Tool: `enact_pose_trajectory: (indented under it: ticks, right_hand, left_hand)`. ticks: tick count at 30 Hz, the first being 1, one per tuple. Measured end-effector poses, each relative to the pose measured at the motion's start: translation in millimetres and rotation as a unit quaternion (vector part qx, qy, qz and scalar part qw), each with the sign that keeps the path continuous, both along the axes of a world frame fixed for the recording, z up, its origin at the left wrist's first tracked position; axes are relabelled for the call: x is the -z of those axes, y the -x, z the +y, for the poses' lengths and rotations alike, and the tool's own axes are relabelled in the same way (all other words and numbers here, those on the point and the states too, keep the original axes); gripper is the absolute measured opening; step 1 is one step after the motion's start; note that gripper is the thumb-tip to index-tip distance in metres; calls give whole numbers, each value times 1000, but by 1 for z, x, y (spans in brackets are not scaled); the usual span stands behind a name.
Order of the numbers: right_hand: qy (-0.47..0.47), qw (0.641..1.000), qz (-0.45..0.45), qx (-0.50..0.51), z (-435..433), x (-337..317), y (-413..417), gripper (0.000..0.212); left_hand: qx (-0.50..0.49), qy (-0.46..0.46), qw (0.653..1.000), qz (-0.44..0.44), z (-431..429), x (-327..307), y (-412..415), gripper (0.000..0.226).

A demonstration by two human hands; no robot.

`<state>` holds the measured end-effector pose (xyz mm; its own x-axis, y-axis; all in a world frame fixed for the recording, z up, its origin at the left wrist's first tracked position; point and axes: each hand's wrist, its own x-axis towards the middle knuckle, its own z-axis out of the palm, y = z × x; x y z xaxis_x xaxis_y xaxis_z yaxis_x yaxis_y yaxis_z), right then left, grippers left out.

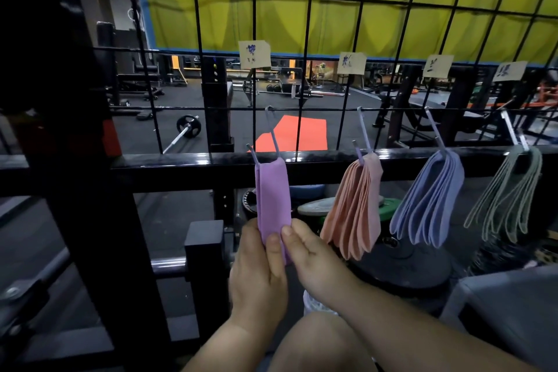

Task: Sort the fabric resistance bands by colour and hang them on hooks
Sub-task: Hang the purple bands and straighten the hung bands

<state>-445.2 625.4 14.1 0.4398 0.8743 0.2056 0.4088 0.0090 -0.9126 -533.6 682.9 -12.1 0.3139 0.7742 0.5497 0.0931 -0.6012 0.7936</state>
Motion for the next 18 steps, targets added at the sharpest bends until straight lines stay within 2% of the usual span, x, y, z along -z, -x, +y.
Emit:
enact_pose_trajectory:
  ticks: [3, 8, 13, 16, 18]
  right_hand:
    - [11, 999, -43, 13, -1, 9, -1, 33]
    - [34, 995, -85, 33, -6, 22, -3, 36]
    - [52, 994, -96, 32, -13, 22, -2, 29]
    - [63, 993, -91, 33, -19, 19, -1, 31]
    - [64, 994, -86, 32, -24, 17, -1, 34]
  left_hand:
    - [-4, 8, 999, 35, -1, 6, 2, 29]
    - [-12, 17, 996, 86, -4, 13, 10, 22]
    - [9, 24, 993, 114, -5, 16, 16, 23]
    - [23, 31, 993, 110, -6, 21, 20, 36]
    - [29, 39, 992, 114, -9, 22, 23, 36]
